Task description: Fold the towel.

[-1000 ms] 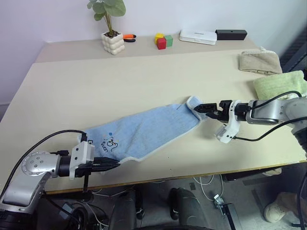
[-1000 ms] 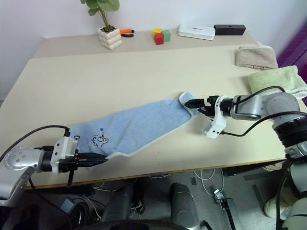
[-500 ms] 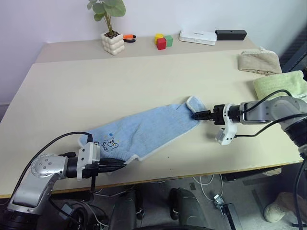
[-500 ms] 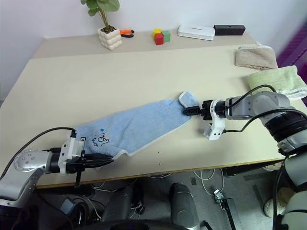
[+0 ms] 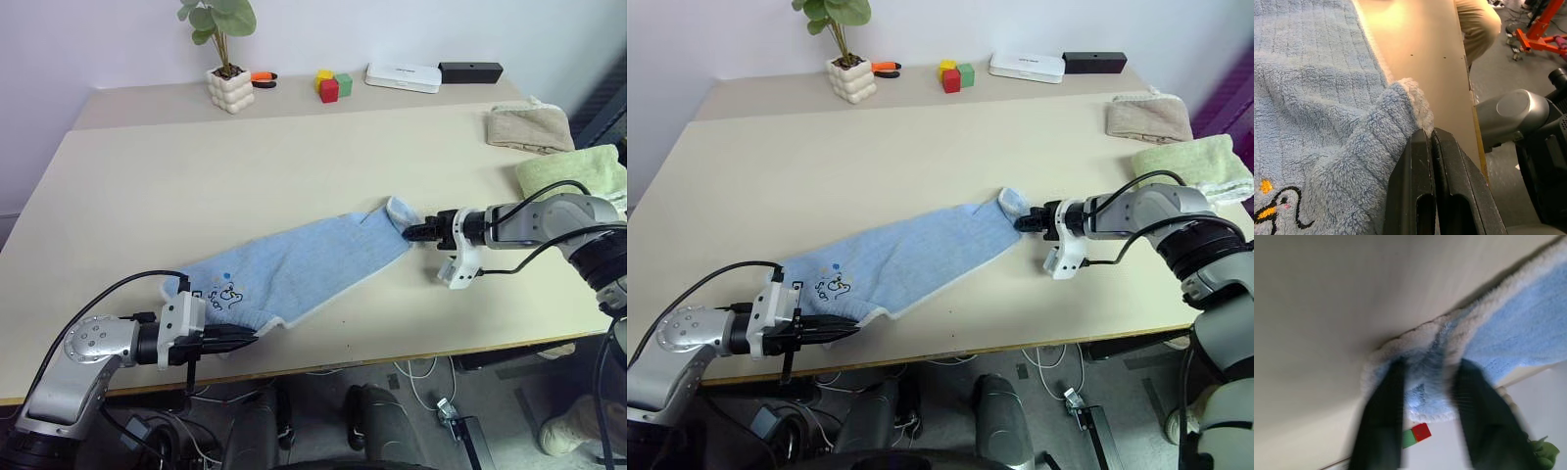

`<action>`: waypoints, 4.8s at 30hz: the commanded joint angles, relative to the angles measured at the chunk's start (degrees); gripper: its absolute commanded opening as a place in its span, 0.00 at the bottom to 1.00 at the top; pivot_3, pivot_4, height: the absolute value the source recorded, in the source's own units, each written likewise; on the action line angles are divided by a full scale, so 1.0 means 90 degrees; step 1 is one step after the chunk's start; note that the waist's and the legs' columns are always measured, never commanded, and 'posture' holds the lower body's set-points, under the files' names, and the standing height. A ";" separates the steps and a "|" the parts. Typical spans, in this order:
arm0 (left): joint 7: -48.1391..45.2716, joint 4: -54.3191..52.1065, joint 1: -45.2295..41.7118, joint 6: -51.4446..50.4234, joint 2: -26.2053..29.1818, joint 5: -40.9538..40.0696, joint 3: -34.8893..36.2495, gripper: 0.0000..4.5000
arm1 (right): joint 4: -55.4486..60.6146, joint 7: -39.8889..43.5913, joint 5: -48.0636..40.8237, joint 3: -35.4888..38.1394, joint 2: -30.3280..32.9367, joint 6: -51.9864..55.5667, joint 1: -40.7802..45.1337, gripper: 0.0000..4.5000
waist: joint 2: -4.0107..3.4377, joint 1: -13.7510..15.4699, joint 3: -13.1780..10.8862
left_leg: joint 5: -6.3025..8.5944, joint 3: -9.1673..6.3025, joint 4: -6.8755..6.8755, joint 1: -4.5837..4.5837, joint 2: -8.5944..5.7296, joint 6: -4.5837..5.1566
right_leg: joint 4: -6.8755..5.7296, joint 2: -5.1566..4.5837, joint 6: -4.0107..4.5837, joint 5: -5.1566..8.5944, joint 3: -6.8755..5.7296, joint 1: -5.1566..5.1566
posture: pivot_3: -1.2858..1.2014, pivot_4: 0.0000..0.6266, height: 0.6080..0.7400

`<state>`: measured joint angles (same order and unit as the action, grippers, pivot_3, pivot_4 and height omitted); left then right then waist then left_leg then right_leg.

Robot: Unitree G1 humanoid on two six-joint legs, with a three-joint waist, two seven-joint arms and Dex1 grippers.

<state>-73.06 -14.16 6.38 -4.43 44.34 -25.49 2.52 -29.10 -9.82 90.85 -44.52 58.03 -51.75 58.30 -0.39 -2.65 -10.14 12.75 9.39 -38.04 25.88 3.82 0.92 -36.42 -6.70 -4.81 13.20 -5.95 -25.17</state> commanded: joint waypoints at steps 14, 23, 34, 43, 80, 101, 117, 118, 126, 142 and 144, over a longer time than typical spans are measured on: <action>0.0076 0.0060 -0.0104 0.0132 0.0096 -0.0052 0.0291 0.00 | -0.0741 0.6567 -0.8464 0.1494 -0.0080 0.0730 -0.0342 0.00 | 0.0002 0.0000 -0.0005 | 0.0006 -0.0010 0.0013 -0.0069 0.0001 0.0010 | 0.0024 0.0005 -0.0018 -0.0008 0.0001 0.0074 | 0.52 0.24 1.00; 0.0313 0.0588 -0.0670 0.0222 -0.0016 -0.0188 0.0649 0.00 | 0.1081 0.9004 -1.1544 0.3314 0.0078 0.5807 -0.1482 0.00 | 0.0002 0.0148 -0.0003 | 0.0044 -0.0041 -0.0006 -0.0063 0.0006 0.0072 | 0.0021 -0.0015 -0.0014 -0.0010 -0.0008 0.0077 | 0.52 0.24 1.00; 0.0060 0.1215 -0.1497 -0.0150 0.0049 -0.0757 0.1017 0.00 | 0.3722 0.9076 -1.2110 0.4038 0.0479 0.8686 -0.3276 0.00 | 0.0005 0.0218 -0.0001 | 0.0051 -0.0038 -0.0008 -0.0053 0.0003 0.0080 | 0.0024 -0.0019 -0.0008 -0.0013 -0.0009 0.0066 | 0.52 0.24 1.00; -0.0102 0.1362 -0.1762 -0.0263 0.0120 -0.0703 0.0965 0.00 | 0.3397 0.8666 -1.1242 0.3926 0.0170 0.8022 -0.3357 0.86 | 0.0005 0.0226 -0.0002 | 0.0050 -0.0032 -0.0008 -0.0047 -0.0001 0.0078 | 0.0026 -0.0015 0.0008 -0.0006 -0.0009 0.0059 | 0.52 0.24 1.00; 0.0324 0.2009 -0.2242 -0.0286 0.0142 -0.0350 0.1110 0.00 | 0.2076 0.9356 -1.0403 0.4058 -0.0183 0.5756 -0.2625 0.01 | 0.0006 0.0225 -0.0004 | 0.0028 -0.0032 -0.0006 -0.0048 -0.0001 0.0044 | 0.0025 -0.0012 0.0007 -0.0006 -0.0009 0.0059 | 0.52 0.24 1.00; 0.2980 0.8903 -0.8832 0.3784 -0.0086 0.2426 0.0359 0.00 | -0.2441 0.4470 -0.8158 0.3721 -0.1640 0.4098 0.1486 0.01 | 0.0024 0.0167 -0.0023 | 0.0007 0.0004 0.0001 0.0073 -0.0014 0.0023 | 0.0000 -0.0004 -0.0029 -0.0015 -0.0015 -0.0058 | 0.52 0.24 1.00; -0.2020 0.6929 -0.5507 0.3541 0.0513 0.1063 0.0362 0.00 | 0.2305 0.8054 -0.9868 0.4168 0.0082 0.4795 -0.3251 0.01 | 0.0025 0.0192 -0.0023 | 0.0013 0.0018 -0.0031 0.0045 -0.0001 0.0033 | -0.0023 -0.0009 -0.0042 -0.0002 -0.0024 -0.0015 | 0.52 0.24 1.00; -0.2115 0.6711 -0.5328 0.3392 0.0618 0.0946 0.0270 0.00 | 0.2363 0.8187 -0.9916 0.4214 0.0185 0.4782 -0.3347 0.01 | 0.0025 0.0193 -0.0023 | 0.0014 0.0018 -0.0032 0.0045 -0.0001 0.0034 | -0.0023 -0.0010 -0.0042 -0.0002 -0.0024 -0.0015 | 0.52 0.24 1.00; -0.2160 0.4425 -0.3614 0.1952 0.2072 -0.0390 -0.0705 0.00 | 0.3208 0.9470 -1.0479 0.4388 0.1212 0.4758 -0.4348 0.01 | 0.0024 0.0210 -0.0022 | 0.0018 -0.0016 -0.0032 0.0042 0.0004 0.0037 | -0.0030 -0.0014 -0.0034 -0.0001 -0.0025 -0.0016 | 0.52 0.24 1.00; -0.1983 0.1352 -0.0933 -0.0619 0.2958 -0.1669 0.0106 0.00 | 0.3957 0.9434 -1.0553 0.4669 0.1710 0.6078 -0.5517 0.01 | 0.0021 0.0230 -0.0021 | 0.0026 -0.0023 -0.0030 0.0042 0.0004 0.0043 | -0.0026 -0.0019 -0.0003 0.0017 -0.0028 -0.0024 | 0.52 0.24 1.00; -0.1965 0.1269 -0.0843 -0.0627 0.2841 -0.1592 0.0195 0.00 | 0.3807 0.9276 -1.0503 0.4649 0.1629 0.6111 -0.5496 0.06 | 0.0021 0.0222 -0.0021 | 0.0023 -0.0021 -0.0030 0.0042 0.0003 0.0039 | -0.0024 -0.0019 -0.0003 0.0017 -0.0028 -0.0023 | 0.52 0.24 1.00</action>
<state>-90.81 -2.56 -1.98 -9.68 70.13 -41.05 1.34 6.96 75.05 -5.19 -5.07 72.40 2.52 8.52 -0.21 -0.66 -10.34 12.96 9.21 -38.31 26.25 3.85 1.26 -36.64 -6.87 -4.84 13.35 -6.19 -25.38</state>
